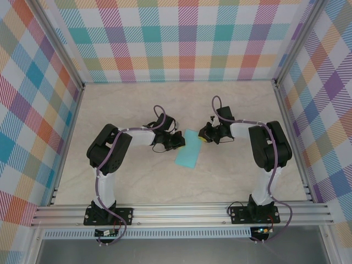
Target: Fold a paper plane with a square sheet of paper (pick it up from the middle)
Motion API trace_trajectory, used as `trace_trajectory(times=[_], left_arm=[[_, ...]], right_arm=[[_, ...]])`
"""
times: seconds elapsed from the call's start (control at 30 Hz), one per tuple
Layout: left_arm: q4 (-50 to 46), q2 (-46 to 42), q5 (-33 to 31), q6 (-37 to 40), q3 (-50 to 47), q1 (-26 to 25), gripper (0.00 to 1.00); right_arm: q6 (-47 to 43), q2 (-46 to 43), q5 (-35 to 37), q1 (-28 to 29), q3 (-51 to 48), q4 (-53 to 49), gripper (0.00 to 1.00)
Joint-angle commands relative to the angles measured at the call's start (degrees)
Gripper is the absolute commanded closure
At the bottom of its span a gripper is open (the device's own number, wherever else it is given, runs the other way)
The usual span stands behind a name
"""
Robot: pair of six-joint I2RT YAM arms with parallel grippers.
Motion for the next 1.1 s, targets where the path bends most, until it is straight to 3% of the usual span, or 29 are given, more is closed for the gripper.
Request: trace_trajectory(times=[0.0,0.3,0.67,1.07], left_arm=[[-9.0,4.7,-5.1,1.0,-3.3,-1.1,1.0],[-9.2,4.6,-5.0,1.2,-3.4,-1.0,1.0],[-9.3,4.5,-5.2,1.2,-3.5,-1.1,1.0],[-9.3,4.1,-5.4,1.3,-3.7,-1.1,1.0]], right_arm=[[-0.4,1.4,-0.3,-1.0,1.3,0.0,0.91],[0.9,4.0,-0.2,-1.0,-0.2,1.2,0.91],[-1.6,2.6,0.9,-1.5,6.5,-4.5,0.9],[0.4,5.4,2.1,-1.6,1.4,-0.8,0.91]])
